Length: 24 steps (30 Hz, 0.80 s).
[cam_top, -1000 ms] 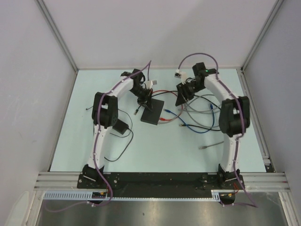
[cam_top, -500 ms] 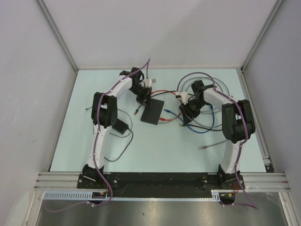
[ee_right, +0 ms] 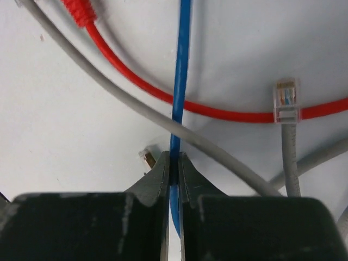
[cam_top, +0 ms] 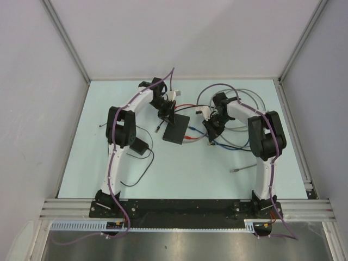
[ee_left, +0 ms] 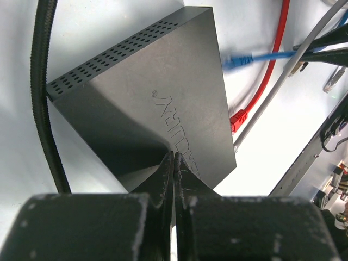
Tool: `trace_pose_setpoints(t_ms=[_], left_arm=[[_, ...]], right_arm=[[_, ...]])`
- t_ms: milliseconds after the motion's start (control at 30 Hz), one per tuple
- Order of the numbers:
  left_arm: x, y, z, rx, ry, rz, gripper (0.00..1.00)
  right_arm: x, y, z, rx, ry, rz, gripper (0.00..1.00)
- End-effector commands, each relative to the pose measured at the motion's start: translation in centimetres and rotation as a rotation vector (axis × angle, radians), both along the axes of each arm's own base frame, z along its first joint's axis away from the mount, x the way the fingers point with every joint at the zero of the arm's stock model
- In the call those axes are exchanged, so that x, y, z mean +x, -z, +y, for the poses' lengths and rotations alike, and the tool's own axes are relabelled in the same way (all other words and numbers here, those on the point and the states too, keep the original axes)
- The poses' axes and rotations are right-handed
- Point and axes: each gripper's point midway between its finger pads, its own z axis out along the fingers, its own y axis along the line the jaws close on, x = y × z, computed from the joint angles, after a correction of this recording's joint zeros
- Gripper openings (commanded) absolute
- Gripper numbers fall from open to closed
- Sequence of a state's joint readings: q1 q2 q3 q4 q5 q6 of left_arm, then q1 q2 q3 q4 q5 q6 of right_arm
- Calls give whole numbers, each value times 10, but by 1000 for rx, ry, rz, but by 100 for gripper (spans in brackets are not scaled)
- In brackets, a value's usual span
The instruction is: Pull the plug from the switch port
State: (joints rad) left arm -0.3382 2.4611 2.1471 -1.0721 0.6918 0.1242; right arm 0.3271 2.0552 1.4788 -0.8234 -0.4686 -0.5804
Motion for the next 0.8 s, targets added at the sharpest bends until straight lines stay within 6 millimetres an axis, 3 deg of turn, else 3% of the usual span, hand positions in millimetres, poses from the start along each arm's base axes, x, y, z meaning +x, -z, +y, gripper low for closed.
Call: trace_pose_setpoints(t_ms=[0, 167, 333, 533, 767], left_arm=[[7, -19, -1, 6, 21, -77, 0], [6, -16, -3, 7, 23, -73, 1], [4, -13, -5, 4, 24, -59, 1], [1, -11, -4, 6, 24, -46, 1], [1, -10, -7, 2, 24, -41, 1]], right_arm=[[-11, -34, -18, -11, -76, -53, 5], [-64, -49, -41, -17, -155, 89, 5], [-100, -57, -65, -37, -203, 166, 5], [-128, -49, -108, -106, -274, 244, 6], [-124, -44, -157, -267, -382, 189, 6]])
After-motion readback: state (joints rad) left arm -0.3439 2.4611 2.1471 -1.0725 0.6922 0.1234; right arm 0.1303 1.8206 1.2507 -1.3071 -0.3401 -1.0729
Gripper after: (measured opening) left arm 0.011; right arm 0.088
